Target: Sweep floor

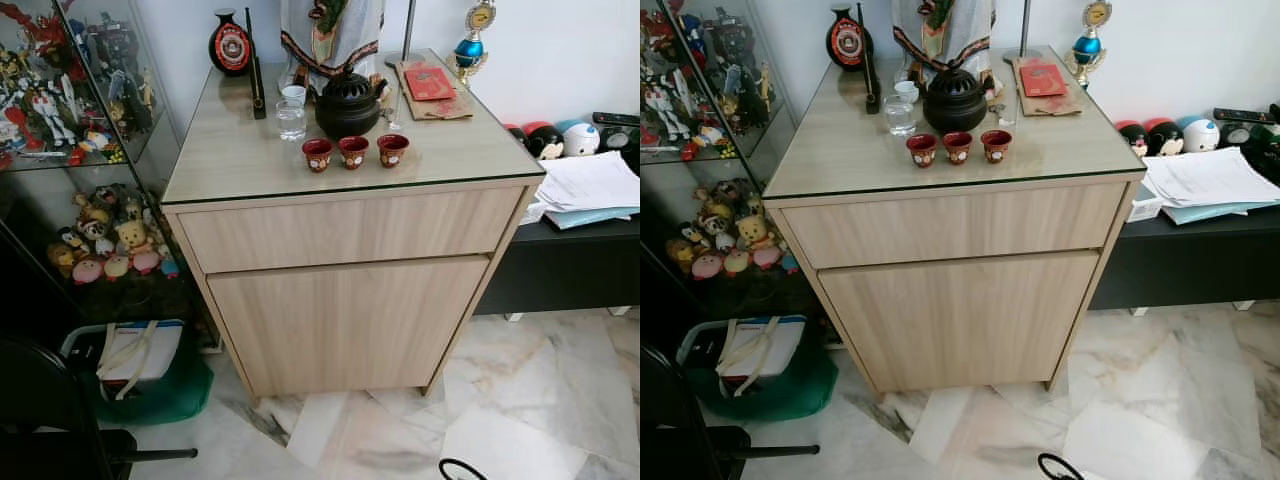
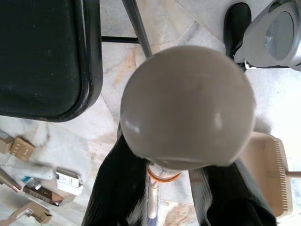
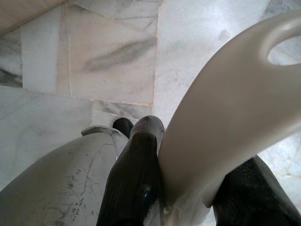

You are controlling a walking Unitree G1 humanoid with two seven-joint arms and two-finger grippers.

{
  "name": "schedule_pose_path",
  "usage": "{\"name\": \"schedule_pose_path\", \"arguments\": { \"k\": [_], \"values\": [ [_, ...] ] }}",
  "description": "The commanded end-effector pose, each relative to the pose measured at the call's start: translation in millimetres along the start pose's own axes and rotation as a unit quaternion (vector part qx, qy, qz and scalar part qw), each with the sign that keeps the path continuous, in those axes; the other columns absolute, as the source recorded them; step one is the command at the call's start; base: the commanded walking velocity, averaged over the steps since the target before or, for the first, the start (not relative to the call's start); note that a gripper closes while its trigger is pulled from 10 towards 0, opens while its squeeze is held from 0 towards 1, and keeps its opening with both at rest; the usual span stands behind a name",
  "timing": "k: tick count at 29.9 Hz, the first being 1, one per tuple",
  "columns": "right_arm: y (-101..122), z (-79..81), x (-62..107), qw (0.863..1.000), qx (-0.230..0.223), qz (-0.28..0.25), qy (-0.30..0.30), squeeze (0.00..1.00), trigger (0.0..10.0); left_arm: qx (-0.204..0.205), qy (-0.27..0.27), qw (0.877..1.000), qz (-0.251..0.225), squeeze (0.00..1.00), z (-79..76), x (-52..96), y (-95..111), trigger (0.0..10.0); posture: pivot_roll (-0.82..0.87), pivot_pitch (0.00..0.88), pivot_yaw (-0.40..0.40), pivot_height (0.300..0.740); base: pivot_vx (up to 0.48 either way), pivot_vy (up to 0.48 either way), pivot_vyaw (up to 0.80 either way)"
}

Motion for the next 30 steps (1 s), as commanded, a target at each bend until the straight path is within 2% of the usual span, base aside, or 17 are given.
{"name": "schedule_pose_path", "arguments": {
  "k": [1,30],
  "values": [
    [80.7,19.2,-2.9,0.987,0.070,-0.122,0.078,0.00,10.0,-0.029,-0.112,0.960,-0.256,0.00,-124.3,23.9,157.0,10.0,-0.13,0.000,-0.002,0.740,0.000,0.000,0.00],
    [72.1,15.8,-4.1,0.988,0.081,-0.104,0.075,0.00,10.0,-0.028,-0.110,0.960,-0.254,0.00,-122.9,22.9,154.0,10.0,-0.13,0.000,-0.006,0.740,0.000,0.000,0.00]
  ]
}}
Point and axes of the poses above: a point about 5 cm out from each wrist's last joint towards the gripper, its own x axis pointing back from the gripper into the wrist, its own y axis along the axis of the wrist's last joint, z = x × y, the point moved 5 cm from there along -x, pointing out of the wrist towards the gripper, and after that the axes turned 6 degrees about x, right-handed, at the moved point
